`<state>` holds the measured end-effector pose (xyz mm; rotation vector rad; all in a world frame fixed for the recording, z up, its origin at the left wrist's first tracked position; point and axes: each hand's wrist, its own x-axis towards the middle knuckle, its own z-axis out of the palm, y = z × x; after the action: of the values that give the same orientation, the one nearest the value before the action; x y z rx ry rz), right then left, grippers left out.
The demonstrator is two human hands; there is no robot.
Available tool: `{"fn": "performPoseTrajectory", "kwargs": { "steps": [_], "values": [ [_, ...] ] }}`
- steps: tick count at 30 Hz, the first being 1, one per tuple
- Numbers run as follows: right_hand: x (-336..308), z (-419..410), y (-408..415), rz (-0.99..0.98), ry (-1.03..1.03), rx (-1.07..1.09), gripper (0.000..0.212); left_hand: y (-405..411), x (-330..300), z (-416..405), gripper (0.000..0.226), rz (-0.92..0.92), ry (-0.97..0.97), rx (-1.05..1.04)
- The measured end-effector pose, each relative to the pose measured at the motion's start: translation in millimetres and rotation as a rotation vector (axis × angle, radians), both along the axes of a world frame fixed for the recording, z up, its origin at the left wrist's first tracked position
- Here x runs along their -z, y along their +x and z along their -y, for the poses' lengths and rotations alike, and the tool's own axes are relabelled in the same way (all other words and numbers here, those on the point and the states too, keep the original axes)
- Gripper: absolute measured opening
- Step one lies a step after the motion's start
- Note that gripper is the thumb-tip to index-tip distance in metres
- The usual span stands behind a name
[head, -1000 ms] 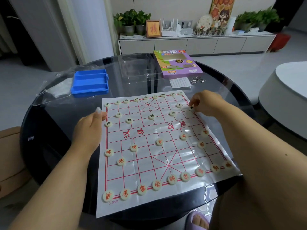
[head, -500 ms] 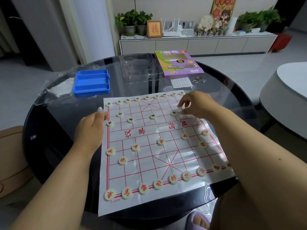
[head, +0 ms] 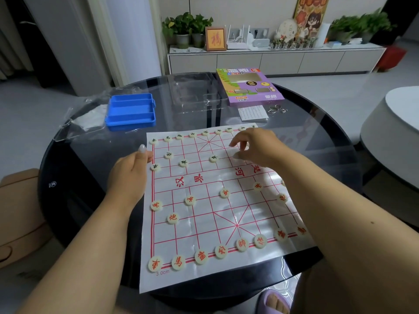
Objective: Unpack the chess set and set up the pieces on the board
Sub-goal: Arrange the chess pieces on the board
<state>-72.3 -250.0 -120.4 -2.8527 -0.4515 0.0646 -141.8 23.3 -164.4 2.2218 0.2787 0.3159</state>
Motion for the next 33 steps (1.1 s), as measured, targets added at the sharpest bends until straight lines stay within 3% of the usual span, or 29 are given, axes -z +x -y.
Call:
{"fn": "performPoseTrajectory", "kwargs": {
  "steps": [6, 12, 22, 27, 30, 33],
  "values": [
    [6.5, -22.9, -8.2, 0.013, -0.020, -0.158, 0.031, 1.0, 2.4, -2.2, 0.053, -0.001, -0.010, -0.015],
    [5.4, -25.4, -11.6, -0.008, -0.079, -0.173, 0.035, -0.4, 0.9, -2.2, 0.054, -0.013, -0.045, -0.011],
    [-11.2, -41.6, -23.9, 0.043, 0.127, -0.113, 0.039, 2.0, -12.8, -7.8, 0.037, 0.061, -0.422, -0.190],
    [-12.8, -52.1, -29.0, 0.035, 0.174, -0.109, 0.036, 17.0, -20.7, -20.7, 0.019, -0.032, -0.641, -0.335],
    [-12.5, -60.8, -29.6, 0.029, 0.174, -0.125, 0.035, 31.1, -28.7, -27.8, 0.027, -0.068, -0.679, -0.363],
    [-12.6, -71.0, -29.1, 0.015, 0.157, -0.155, 0.036, 49.5, -41.3, -32.5, 0.014, -0.068, -0.669, -0.348]
  ]
}}
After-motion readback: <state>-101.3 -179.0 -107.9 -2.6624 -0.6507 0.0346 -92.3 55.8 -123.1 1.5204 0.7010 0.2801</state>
